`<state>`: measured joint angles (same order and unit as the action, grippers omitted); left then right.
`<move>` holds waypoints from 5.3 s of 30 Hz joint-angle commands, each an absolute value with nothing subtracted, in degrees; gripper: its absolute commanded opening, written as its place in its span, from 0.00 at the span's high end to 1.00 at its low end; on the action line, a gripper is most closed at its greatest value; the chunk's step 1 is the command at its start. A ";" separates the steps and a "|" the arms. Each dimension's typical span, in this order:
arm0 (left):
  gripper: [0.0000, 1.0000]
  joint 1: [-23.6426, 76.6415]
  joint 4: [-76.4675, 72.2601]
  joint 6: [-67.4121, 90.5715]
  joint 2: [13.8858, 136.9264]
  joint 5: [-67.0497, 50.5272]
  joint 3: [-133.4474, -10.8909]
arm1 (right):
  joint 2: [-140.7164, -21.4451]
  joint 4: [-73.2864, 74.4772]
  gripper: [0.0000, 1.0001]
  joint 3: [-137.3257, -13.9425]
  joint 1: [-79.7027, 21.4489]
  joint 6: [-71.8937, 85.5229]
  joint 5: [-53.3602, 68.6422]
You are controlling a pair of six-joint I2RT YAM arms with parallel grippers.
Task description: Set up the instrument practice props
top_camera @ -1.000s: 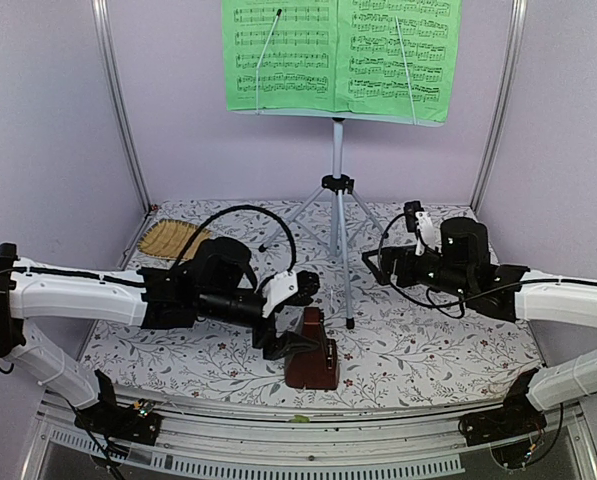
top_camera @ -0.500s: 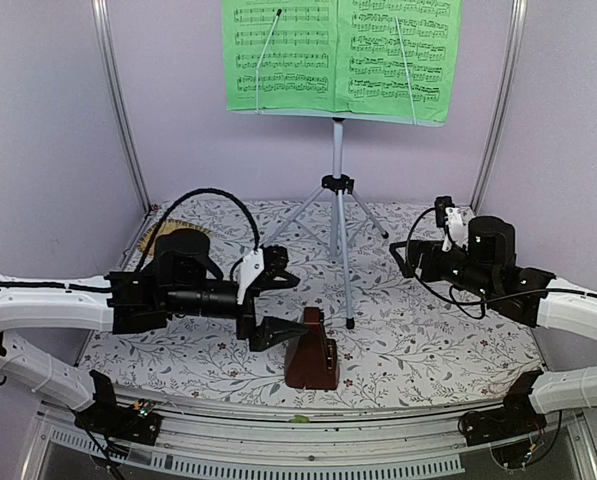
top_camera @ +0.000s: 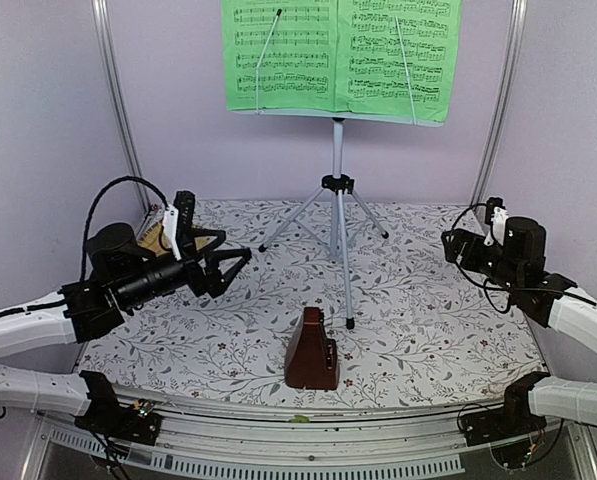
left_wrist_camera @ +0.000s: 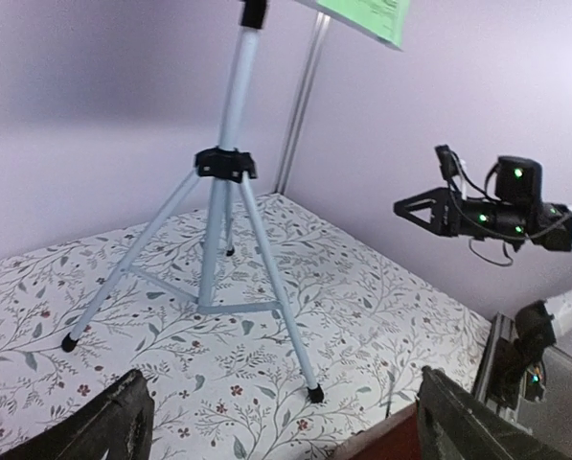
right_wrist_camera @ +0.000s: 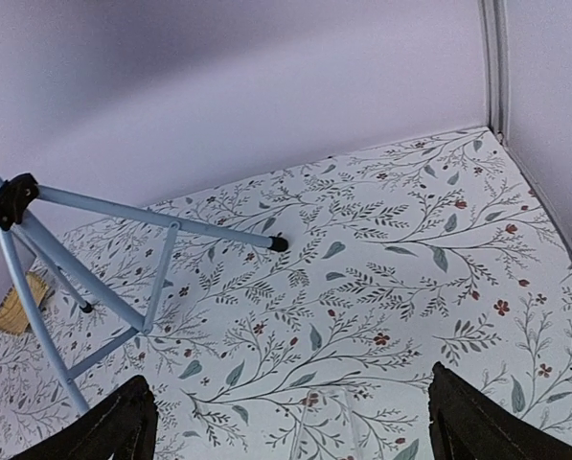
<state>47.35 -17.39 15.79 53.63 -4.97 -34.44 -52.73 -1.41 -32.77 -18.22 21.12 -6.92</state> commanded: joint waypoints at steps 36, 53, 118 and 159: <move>0.04 19.11 -4.13 25.63 54.18 14.84 -31.75 | -89.39 -81.23 0.01 -11.62 3.05 2.85 3.60; 0.04 15.29 -29.75 12.95 65.03 33.26 -22.85 | -89.21 -80.07 0.01 -12.07 3.08 3.34 3.78; 0.04 3.78 -77.94 -1.82 89.34 15.60 -12.89 | -89.29 -79.37 0.01 -12.40 3.09 3.26 4.22; 0.04 3.77 -77.96 -1.85 89.38 15.64 -12.84 | -89.30 -79.19 0.01 -12.48 3.08 3.25 4.30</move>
